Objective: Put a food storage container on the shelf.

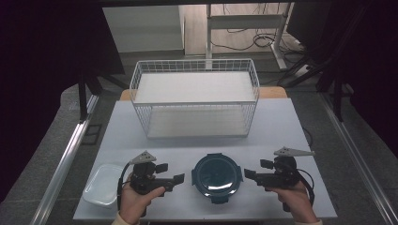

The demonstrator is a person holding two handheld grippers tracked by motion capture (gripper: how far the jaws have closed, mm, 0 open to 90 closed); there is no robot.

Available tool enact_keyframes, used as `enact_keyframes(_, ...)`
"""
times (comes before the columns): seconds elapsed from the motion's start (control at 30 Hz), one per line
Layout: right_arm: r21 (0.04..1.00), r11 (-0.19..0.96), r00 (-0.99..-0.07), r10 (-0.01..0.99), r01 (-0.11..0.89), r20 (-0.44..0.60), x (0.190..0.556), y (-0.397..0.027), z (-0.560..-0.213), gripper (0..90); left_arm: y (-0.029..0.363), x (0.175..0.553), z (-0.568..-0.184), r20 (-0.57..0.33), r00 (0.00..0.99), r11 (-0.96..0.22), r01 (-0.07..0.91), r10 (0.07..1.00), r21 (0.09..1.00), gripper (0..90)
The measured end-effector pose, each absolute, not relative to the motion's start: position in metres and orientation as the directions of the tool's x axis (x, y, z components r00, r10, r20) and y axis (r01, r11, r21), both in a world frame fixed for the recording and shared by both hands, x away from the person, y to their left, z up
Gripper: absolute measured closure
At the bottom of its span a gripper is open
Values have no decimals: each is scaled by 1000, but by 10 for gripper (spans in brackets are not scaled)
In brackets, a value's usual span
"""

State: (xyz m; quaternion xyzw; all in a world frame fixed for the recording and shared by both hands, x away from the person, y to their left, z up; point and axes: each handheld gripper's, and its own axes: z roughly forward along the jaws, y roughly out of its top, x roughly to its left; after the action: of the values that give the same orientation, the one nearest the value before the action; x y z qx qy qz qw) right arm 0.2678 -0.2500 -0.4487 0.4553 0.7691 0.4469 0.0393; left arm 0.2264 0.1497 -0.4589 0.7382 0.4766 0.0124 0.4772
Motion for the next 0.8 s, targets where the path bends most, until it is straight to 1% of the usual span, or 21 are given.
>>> enact_keyframes(0.07,716,180,-585,722,675,370,267,-248,-450,121,144,228,-459,-455,548,-82,696,702,713,161)
enact_keyframes(0.2,697,198,-591,709,689,384,263,-240,-454,116,135,231,-461,-478,550,-87,713,685,696,150)
enact_keyframes(0.43,657,212,-578,706,724,409,263,-226,-464,100,122,237,-470,-551,507,-61,770,663,635,108)
enact_keyframes(0.57,638,220,-568,712,738,411,267,-222,-466,93,117,241,-473,-577,490,-57,792,654,608,90)
enact_keyframes(0.6,627,209,-559,707,750,433,272,-219,-467,88,114,246,-477,-603,473,-46,809,642,587,87)
enact_keyframes(0.63,627,209,-559,707,750,433,272,-219,-467,88,114,246,-477,-603,473,-46,809,642,587,85)
enact_keyframes(0.7,619,185,-540,709,763,453,280,-216,-466,87,110,254,-483,-642,446,-27,834,623,552,84)
enact_keyframes(0.8,610,187,-537,708,770,460,286,-212,-467,84,106,260,-486,-657,433,-19,843,617,538,84)
